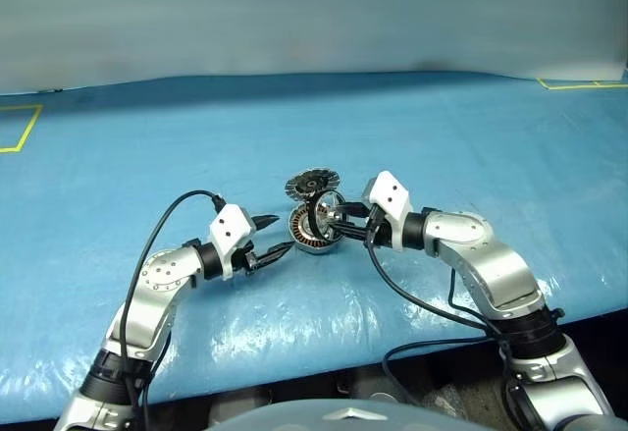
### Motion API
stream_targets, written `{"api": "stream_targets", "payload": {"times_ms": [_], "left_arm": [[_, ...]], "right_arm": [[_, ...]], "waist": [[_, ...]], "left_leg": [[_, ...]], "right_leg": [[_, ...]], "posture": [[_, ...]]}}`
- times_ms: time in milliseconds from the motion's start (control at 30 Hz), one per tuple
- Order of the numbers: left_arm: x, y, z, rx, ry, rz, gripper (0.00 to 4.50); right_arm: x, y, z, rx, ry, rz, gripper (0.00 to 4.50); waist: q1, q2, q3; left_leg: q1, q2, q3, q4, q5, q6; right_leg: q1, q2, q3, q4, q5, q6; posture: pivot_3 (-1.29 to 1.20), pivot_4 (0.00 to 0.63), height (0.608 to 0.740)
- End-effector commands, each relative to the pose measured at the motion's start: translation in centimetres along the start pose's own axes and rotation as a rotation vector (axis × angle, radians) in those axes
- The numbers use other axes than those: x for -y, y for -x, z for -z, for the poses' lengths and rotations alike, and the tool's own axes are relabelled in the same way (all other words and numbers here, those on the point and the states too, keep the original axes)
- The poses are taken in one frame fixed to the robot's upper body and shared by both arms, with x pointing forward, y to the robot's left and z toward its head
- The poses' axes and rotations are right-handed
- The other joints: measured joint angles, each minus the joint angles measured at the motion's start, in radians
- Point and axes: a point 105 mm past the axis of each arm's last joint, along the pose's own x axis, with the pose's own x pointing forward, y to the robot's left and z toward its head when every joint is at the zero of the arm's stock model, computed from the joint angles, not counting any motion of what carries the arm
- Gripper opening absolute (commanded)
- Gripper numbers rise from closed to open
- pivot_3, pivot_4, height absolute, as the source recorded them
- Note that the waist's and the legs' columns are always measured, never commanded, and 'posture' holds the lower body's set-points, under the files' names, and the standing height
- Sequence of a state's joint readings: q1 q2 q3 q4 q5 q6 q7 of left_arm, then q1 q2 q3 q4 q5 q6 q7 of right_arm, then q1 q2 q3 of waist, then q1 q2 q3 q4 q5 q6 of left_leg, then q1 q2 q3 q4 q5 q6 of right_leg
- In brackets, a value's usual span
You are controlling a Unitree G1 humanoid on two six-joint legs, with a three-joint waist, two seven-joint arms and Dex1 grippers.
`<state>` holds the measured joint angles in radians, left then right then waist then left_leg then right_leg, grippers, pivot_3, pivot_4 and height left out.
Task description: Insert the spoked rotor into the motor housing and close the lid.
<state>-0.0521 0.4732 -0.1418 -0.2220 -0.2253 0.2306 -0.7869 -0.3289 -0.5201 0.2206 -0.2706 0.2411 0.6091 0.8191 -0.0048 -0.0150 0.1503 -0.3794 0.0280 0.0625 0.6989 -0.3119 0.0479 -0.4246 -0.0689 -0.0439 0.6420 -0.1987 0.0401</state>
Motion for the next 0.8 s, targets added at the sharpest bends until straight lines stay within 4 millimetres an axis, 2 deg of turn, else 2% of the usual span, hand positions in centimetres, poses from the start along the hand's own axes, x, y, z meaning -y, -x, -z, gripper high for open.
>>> {"api": "stream_targets", "payload": {"times_ms": [33, 400, 433, 567, 800], "left_arm": [[0.3, 0.0, -1.1, 0.04, -0.026, 0.004, 2.93], [0.4, -0.3, -1.1, 0.046, -0.026, 0.009, 2.93], [0.4, -0.4, -1.1, 0.047, -0.028, 0.007, 2.93], [0.4, -0.5, -1.2, 0.05, -0.026, 0.009, 2.93], [0.4, -0.5, -1.1, 0.047, -0.026, 0.007, 2.93]], "right_arm": [[0.2, 0.1, -0.5, 0.004, 0.052, -0.009, 1.34], [0.2, -0.1, 0.1, -0.066, 0.125, -0.026, 1.34], [0.1, -0.2, 0.1, -0.068, 0.13, -0.031, 2.05], [-0.2, -0.5, 0.0, -0.08, 0.139, -0.047, 3.29], [-0.1, -0.1, -1.3, -0.026, 0.148, -0.038, 3.29]], "waist": [[0.001, 0.0, 0.0], [0.002, 0.0, 0.0], [0.003, 0.0, 0.0], [0.002, 0.0, 0.0], [0.002, 0.0, 0.0]], "left_leg": [[0.0, 0.0, 0.0, 0.0, 0.0, 0.0], [0.0, 0.0, 0.0, 0.0, 0.0, 0.0], [0.0, 0.0, 0.0, 0.0, 0.0, 0.0], [0.0, 0.0, 0.0, 0.0, 0.0, 0.0], [0.0, 0.0, 0.0, 0.0, 0.0, 0.0]], "right_leg": [[0.0, 0.0, 0.0, 0.0, 0.0, 0.0], [0.0, 0.0, 0.0, 0.0, 0.0, 0.0], [0.0, 0.0, 0.0, 0.0, 0.0, 0.0], [0.0, 0.0, 0.0, 0.0, 0.0, 0.0], [0.0, 0.0, 0.0, 0.0, 0.0, 0.0]], "posture": [[0.0, 0.15, 0.74], [0.0, 0.15, 0.74], [0.0, 0.15, 0.74], [0.0, 0.15, 0.74], [0.0, 0.15, 0.74]]}}
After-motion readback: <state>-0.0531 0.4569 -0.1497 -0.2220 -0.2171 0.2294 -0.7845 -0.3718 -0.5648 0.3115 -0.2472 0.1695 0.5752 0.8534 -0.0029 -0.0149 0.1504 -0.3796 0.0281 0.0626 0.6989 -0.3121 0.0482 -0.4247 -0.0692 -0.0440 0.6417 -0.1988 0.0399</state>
